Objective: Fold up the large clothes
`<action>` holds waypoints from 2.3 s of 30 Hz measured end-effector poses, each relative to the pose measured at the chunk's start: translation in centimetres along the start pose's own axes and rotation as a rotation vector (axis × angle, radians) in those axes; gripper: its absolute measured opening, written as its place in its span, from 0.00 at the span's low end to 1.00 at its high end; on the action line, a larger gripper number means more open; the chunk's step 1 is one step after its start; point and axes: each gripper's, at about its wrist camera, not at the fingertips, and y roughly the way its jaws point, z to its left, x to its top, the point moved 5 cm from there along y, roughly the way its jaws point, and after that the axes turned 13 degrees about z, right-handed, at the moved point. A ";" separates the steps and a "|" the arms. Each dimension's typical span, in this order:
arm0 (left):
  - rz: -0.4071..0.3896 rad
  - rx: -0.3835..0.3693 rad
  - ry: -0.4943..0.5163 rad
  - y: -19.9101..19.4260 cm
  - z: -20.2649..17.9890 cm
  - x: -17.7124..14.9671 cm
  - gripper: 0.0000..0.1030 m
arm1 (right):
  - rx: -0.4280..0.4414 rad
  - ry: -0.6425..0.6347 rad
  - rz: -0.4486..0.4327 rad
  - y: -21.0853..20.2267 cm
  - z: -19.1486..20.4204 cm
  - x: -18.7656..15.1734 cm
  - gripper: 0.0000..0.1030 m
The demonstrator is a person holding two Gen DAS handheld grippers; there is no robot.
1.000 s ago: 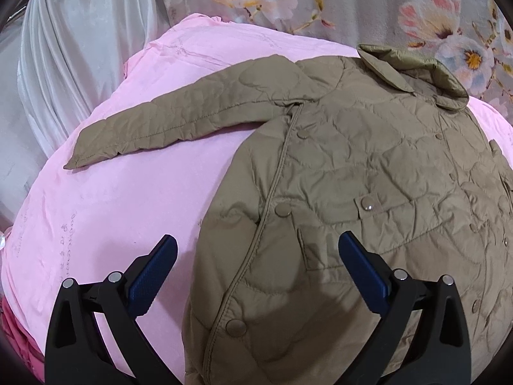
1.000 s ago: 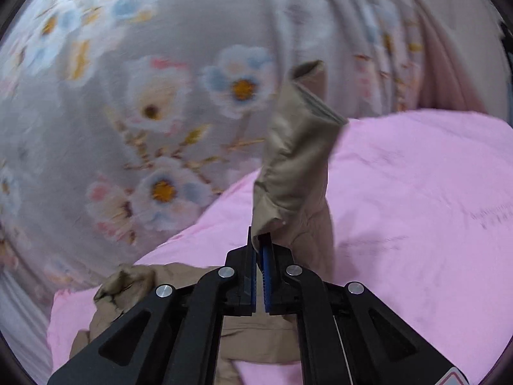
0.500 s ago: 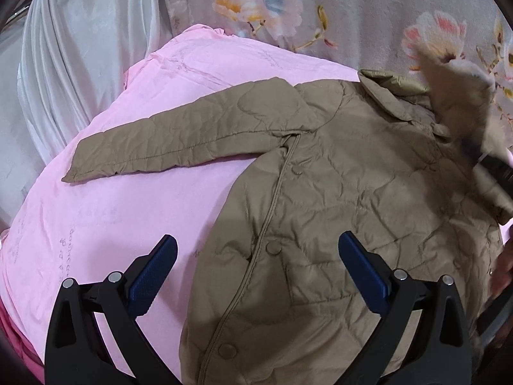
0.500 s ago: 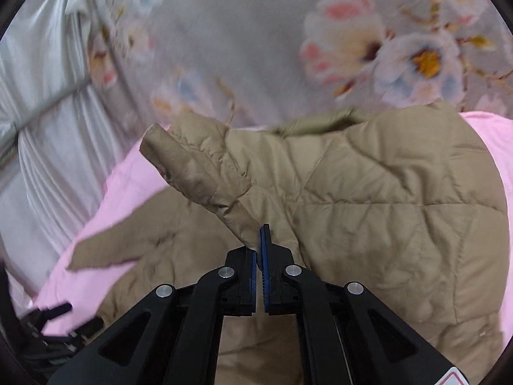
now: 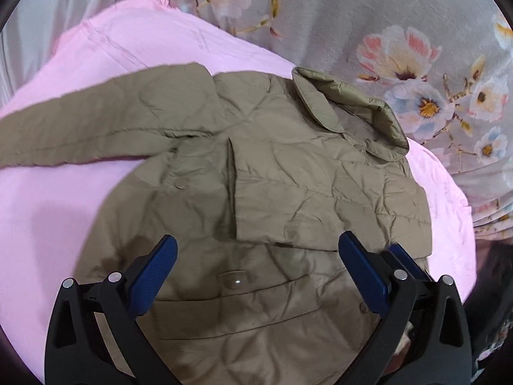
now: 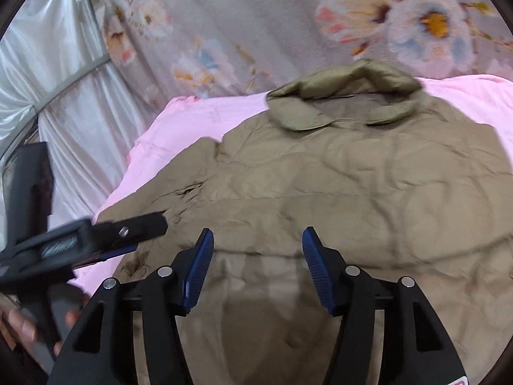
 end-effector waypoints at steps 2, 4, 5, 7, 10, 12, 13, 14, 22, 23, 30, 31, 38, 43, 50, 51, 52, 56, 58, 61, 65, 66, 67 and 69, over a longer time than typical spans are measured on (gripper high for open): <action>0.051 -0.009 -0.026 1.8 -0.2 0.3 0.95 | -0.032 0.070 -0.034 -2.0 -2.6 -0.8 0.56; 0.116 -0.033 -0.057 3.6 -0.4 0.4 0.95 | -0.059 0.192 -0.060 -3.8 -6.5 -1.3 0.56; 0.159 -0.064 -0.088 4.8 -0.3 0.5 0.95 | -0.061 0.262 -0.069 -4.6 -8.7 -1.5 0.56; 0.171 -0.063 -0.138 5.8 -0.2 0.9 0.95 | -0.043 0.421 -0.068 -5.6 -12.9 -2.0 0.56; 0.147 -0.075 -0.168 5.8 -0.3 1.8 0.95 | 0.006 0.549 -0.096 -6.4 -17.1 -2.1 0.56; 0.139 -0.065 -0.174 6.0 -0.5 2.4 0.88 | -0.008 0.599 -0.109 -6.4 -19.4 -1.9 0.55; 0.131 -0.050 -0.169 6.0 -0.7 2.7 0.82 | -0.009 0.632 -0.111 -6.1 -20.6 -1.8 0.53; 0.122 -0.010 -0.140 6.2 -1.1 3.1 0.63 | 0.004 0.657 -0.112 -5.7 -21.3 -1.7 0.52; 0.023 0.116 -0.005 3.9 -1.7 5.2 0.02 | 0.108 0.668 -0.237 -6.4 -22.6 1.2 0.07; -0.012 0.125 0.011 3.0 -1.9 5.4 0.02 | 0.075 0.610 -0.276 -7.8 -21.6 1.8 0.07; 0.008 0.235 0.065 6.1 -1.6 4.2 0.02 | -0.227 0.500 -0.130 -5.9 -21.2 0.9 0.07; 0.007 0.259 0.077 6.8 -1.4 3.9 0.02 | -0.228 0.525 -0.097 -5.1 -22.0 0.1 0.07; -0.047 0.335 0.127 7.1 -1.7 3.2 0.05 | -0.265 0.536 -0.046 -4.7 -22.5 -1.0 0.13; -0.082 0.354 0.137 4.1 -1.4 2.4 0.15 | -0.492 0.416 -0.130 -9.2 -18.3 -1.2 0.21; -0.161 0.263 0.257 1.1 -8.3 2.5 0.37 | -0.433 0.185 -0.107 -7.7 -10.4 2.4 0.21; -0.148 0.267 0.267 1.9 -8.8 2.4 0.37 | -0.431 0.166 -0.083 -6.5 -9.7 2.7 0.21; -0.127 0.277 0.279 3.1 -9.3 2.3 0.37 | -0.429 0.155 -0.055 -5.1 -9.4 2.7 0.21; -0.038 0.306 0.297 7.8 -9.4 0.9 0.37 | -0.434 0.163 0.039 -0.8 -9.7 1.7 0.18; -0.042 0.305 0.289 8.8 -8.9 0.3 0.38 | -0.436 0.169 0.067 0.4 -10.2 1.0 0.18; -0.074 0.303 0.286 9.2 -8.3 -0.2 0.41 | -0.410 0.194 0.072 0.8 -10.9 0.7 0.17; -0.094 0.310 0.292 9.4 -8.2 -0.7 0.43 | -0.426 0.192 0.071 1.3 -10.8 0.2 0.17; -0.097 0.318 0.295 9.5 -8.3 -0.8 0.44 | -0.439 0.185 0.071 1.4 -10.6 0.1 0.17; -0.100 0.326 0.298 9.5 -8.3 -0.8 0.44 | -0.455 0.176 0.072 1.5 -10.5 0.1 0.17; -0.102 0.336 0.302 9.5 -8.4 -0.8 0.44 | -0.477 0.164 0.078 1.7 -10.4 0.2 0.17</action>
